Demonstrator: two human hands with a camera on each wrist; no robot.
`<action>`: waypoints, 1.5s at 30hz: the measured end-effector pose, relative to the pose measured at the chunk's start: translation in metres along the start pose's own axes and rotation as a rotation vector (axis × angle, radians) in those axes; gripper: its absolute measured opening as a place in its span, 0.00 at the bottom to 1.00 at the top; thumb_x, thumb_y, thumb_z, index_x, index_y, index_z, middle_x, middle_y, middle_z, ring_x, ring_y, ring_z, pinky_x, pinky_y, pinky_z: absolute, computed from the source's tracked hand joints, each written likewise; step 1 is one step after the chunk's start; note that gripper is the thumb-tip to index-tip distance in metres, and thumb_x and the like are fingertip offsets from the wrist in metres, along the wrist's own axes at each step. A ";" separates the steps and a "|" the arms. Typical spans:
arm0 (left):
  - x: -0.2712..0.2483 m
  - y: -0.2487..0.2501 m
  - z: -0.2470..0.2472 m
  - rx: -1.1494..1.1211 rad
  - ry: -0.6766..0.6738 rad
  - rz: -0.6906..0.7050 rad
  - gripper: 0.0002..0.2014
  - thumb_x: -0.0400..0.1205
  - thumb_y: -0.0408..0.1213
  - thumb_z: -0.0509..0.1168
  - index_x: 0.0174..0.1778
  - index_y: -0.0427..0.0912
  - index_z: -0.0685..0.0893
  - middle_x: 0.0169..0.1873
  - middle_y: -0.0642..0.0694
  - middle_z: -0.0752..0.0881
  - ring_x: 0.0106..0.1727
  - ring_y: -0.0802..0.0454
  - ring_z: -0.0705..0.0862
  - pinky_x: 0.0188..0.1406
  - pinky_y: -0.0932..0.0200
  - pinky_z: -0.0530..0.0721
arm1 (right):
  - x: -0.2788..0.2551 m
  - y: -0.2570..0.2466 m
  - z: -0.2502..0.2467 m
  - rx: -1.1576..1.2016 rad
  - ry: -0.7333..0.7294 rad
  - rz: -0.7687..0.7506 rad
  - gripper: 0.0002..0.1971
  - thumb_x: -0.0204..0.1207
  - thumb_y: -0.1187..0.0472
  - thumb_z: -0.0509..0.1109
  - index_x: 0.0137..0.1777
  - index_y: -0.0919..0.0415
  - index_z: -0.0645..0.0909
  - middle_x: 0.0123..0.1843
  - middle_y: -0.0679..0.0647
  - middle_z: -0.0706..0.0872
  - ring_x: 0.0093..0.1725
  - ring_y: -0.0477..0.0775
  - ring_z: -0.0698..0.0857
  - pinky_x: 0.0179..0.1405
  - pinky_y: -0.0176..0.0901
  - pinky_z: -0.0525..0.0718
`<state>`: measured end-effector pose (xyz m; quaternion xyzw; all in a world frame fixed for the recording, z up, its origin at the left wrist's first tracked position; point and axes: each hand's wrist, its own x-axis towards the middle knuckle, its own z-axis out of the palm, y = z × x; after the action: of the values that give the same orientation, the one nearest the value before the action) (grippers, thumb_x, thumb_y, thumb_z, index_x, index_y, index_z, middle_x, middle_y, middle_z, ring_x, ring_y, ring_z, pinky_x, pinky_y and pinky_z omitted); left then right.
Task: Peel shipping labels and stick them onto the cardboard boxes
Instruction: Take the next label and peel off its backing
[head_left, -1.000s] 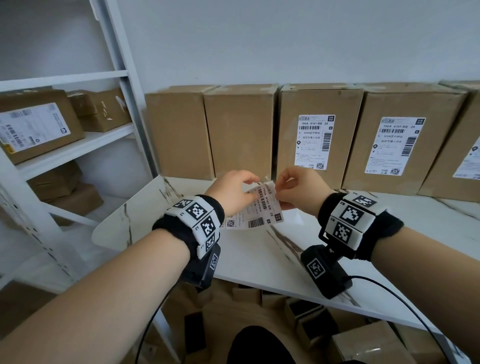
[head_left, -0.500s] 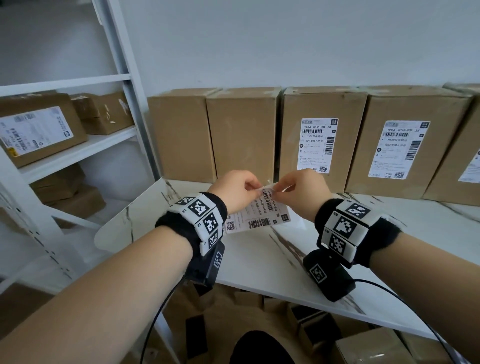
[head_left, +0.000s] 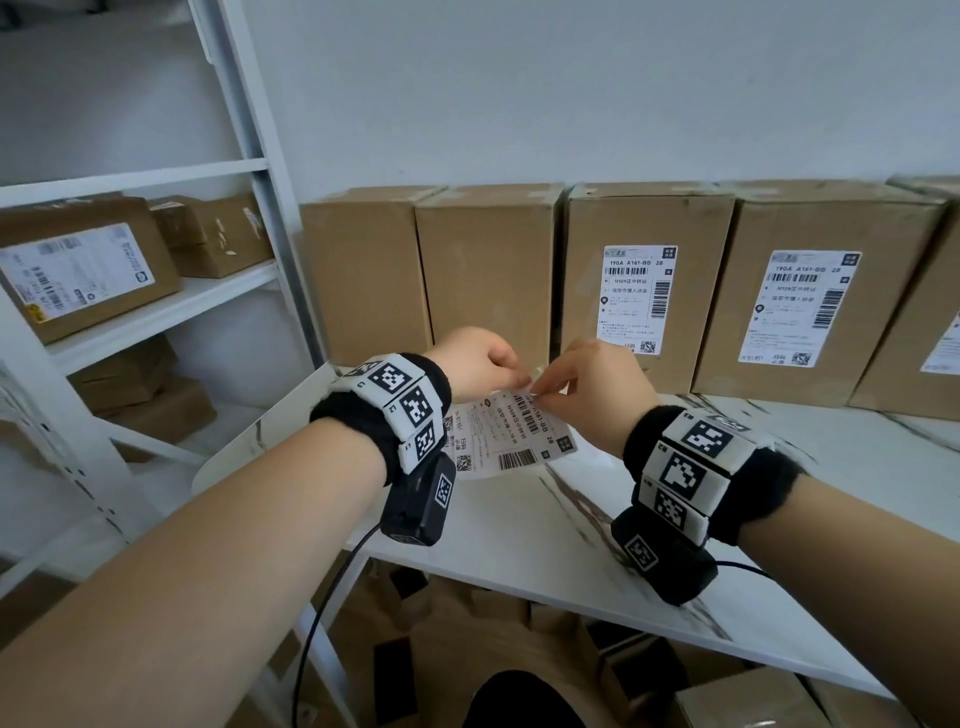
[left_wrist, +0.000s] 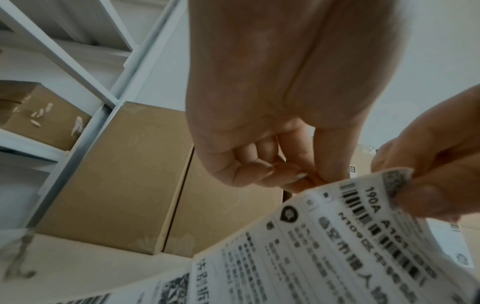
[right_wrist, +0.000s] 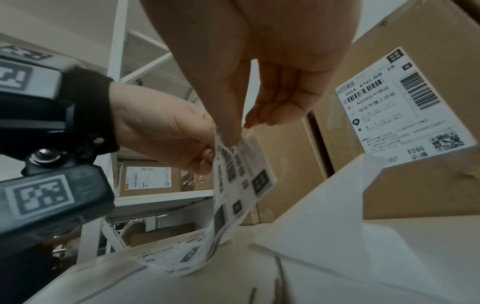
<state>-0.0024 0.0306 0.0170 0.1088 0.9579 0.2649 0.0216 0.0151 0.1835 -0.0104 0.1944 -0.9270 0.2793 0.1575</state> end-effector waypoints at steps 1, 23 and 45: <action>0.001 -0.001 0.000 0.005 0.020 -0.001 0.10 0.81 0.43 0.67 0.48 0.41 0.87 0.50 0.44 0.87 0.52 0.48 0.84 0.57 0.53 0.80 | -0.001 0.000 0.000 0.005 -0.004 -0.013 0.04 0.70 0.61 0.75 0.43 0.56 0.91 0.40 0.46 0.78 0.33 0.40 0.75 0.39 0.31 0.71; -0.002 -0.038 -0.008 0.029 0.278 -0.153 0.06 0.81 0.36 0.63 0.49 0.42 0.85 0.53 0.45 0.85 0.56 0.45 0.82 0.50 0.58 0.77 | -0.009 0.007 -0.025 0.078 -0.102 0.322 0.07 0.71 0.62 0.66 0.32 0.61 0.75 0.32 0.53 0.78 0.33 0.51 0.75 0.31 0.40 0.73; -0.062 0.013 -0.030 -0.148 0.225 0.120 0.07 0.78 0.48 0.69 0.47 0.52 0.87 0.60 0.53 0.84 0.58 0.56 0.80 0.44 0.67 0.77 | -0.017 -0.042 -0.074 0.253 0.082 0.162 0.04 0.79 0.62 0.66 0.51 0.54 0.81 0.38 0.43 0.81 0.36 0.39 0.80 0.23 0.27 0.75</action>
<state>0.0580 0.0126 0.0485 0.1336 0.9239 0.3460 -0.0939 0.0621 0.1985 0.0607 0.1258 -0.8898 0.4135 0.1467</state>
